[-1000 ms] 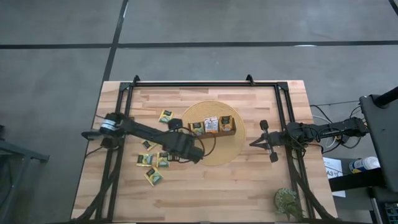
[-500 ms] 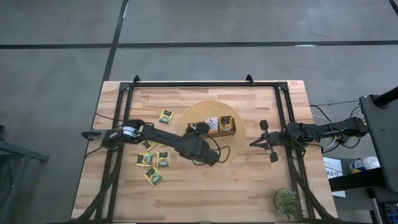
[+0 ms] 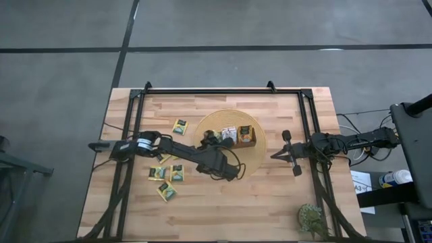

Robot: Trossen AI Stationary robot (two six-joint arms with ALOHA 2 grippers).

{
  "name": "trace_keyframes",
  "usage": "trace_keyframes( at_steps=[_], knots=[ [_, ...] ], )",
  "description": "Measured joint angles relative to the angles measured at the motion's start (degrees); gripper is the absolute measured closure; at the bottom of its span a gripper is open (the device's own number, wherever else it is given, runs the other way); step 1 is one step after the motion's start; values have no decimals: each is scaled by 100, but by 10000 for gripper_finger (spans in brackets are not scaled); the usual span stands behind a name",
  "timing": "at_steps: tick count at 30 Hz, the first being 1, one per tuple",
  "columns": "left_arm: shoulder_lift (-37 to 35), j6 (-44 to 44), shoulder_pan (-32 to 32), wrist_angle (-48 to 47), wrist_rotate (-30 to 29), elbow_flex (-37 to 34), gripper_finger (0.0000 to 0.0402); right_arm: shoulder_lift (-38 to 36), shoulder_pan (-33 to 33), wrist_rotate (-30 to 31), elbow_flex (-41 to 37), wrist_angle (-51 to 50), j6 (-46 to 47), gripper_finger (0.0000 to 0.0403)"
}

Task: Pick & Place Tea
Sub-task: Put the yellow tea bag into the left section of the wooden organizer

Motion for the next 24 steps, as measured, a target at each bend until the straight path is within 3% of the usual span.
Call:
trace_keyframes(
  at_steps=[4, 9, 15, 24],
  knots=[
    [4, 69, 16, 23, 626, -17, 401, 2, 0, -1, 0, 0, -1, 394],
    [4, 64, 77, 42, 648, -14, 401, 0, 0, 1, 0, 0, -6, 394],
    [2, 100, 194, 47, 1314, -35, 401, 0, 0, 1, 0, 0, -7, 394],
    [-3, 377, 326, 167, 1278, -112, 401, 1, 0, 1, 0, -1, 0, 394]
  ],
)
